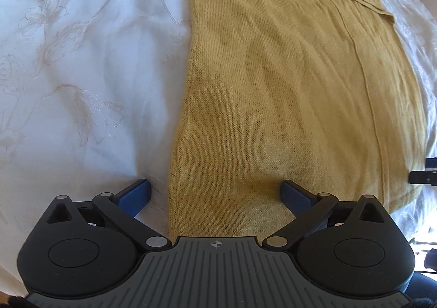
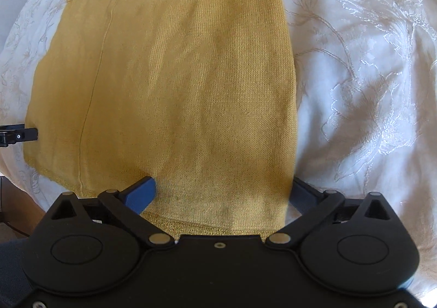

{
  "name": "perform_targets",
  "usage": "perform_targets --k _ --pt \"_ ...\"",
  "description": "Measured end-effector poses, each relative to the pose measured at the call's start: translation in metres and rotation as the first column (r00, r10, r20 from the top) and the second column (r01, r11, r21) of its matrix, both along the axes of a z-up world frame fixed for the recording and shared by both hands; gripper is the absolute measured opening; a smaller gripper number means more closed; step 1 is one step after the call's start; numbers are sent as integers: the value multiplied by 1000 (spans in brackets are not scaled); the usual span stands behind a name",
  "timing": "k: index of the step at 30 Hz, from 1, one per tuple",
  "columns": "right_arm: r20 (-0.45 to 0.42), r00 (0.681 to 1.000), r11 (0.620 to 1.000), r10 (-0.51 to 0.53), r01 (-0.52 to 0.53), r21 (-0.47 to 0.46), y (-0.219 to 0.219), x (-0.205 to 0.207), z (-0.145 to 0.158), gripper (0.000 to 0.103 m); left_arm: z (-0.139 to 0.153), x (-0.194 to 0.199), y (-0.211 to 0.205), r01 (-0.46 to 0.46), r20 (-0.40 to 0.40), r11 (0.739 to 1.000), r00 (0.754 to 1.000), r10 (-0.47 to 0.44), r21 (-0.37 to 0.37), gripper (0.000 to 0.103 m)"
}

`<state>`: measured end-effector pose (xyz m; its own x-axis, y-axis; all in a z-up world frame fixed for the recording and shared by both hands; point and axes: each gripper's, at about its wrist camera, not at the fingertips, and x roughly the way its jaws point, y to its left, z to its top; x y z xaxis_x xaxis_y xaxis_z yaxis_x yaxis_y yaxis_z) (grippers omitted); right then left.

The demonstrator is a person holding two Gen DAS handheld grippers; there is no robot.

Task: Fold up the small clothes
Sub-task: 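Move both open grippers to the sweater hem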

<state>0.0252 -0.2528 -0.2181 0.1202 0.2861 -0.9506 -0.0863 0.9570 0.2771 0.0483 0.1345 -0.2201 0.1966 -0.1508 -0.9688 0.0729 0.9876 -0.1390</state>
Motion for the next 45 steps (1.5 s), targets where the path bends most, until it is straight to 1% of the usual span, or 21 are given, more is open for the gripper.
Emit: perform_targets --k 2,6,8,10,13,16,19,24,26,28,30,31,32,34,35,36,37,39,40,41,45 --pt "1 1000 1000 -9 9 -8 2 0 -1 103 -4 0 -1 9 2 1000 1000 -9 12 103" --pt "15 1000 1000 -23 24 -11 9 0 -4 103 -10 -2 -4 -13 19 1000 1000 12 22 103" --pt "23 1000 1000 -19 20 -13 8 -3 -4 103 -11 -8 -6 -26 44 999 999 24 30 103" --pt "31 999 1000 -13 14 -9 7 -5 -6 103 -13 -17 -10 -47 87 998 995 43 38 103" --pt "53 999 1000 -8 7 20 -2 -17 -6 103 -16 -29 -14 -60 144 997 988 51 56 103" --pt "89 996 999 -4 -1 51 -13 -27 -9 103 -17 -36 -18 -76 168 995 984 64 68 103" --pt "123 992 998 -7 0 59 -16 -35 -9 103 -20 -34 -26 -71 158 992 986 55 99 103" --pt "155 988 999 -6 -1 45 -17 -48 -7 103 -17 -25 -35 -93 125 984 989 74 154 103" --pt "147 989 999 21 -25 26 -13 -47 -7 103 -15 -24 -40 -106 125 979 988 85 173 103" --pt "123 991 998 58 -58 -6 -3 -41 -9 103 -6 -23 -50 -141 104 973 987 123 184 102" --pt "83 993 996 79 -76 -35 6 -31 -9 103 9 -29 -55 -180 71 966 983 169 183 102" --pt "65 995 996 81 -79 -40 8 -28 -10 103 20 -32 -61 -184 73 965 982 173 186 102" --pt "48 996 996 80 -78 -41 9 -24 -11 103 29 -36 -67 -175 83 965 983 161 194 102" --pt "34 997 998 62 -61 -33 8 -20 -12 103 49 -42 -83 -93 102 969 992 71 230 102" --pt "35 998 998 52 -51 -23 7 -18 -13 103 54 -41 -90 -41 106 968 994 15 247 102" --pt "38 998 999 50 -50 -17 6 -18 -13 103 58 -42 -97 -9 118 965 993 -23 264 102" --pt "41 998 998 54 -54 -10 5 -16 -14 103 60 -41 -103 4 134 962 990 -42 272 102" --pt "52 998 999 40 -40 13 0 -18 -15 103 60 -41 -109 1 151 968 988 -40 251 102" --pt "59 998 999 23 -24 26 -2 -18 -15 103 59 -41 -111 4 150 974 988 -39 228 102" --pt "75 997 999 -7 3 51 -16 -22 -15 103 56 -39 -113 10 151 976 988 -43 216 102" --pt "122 990 993 -73 60 106 -28 -29 -17 103 47 -48 -113 49 155 971 984 -87 233 102"
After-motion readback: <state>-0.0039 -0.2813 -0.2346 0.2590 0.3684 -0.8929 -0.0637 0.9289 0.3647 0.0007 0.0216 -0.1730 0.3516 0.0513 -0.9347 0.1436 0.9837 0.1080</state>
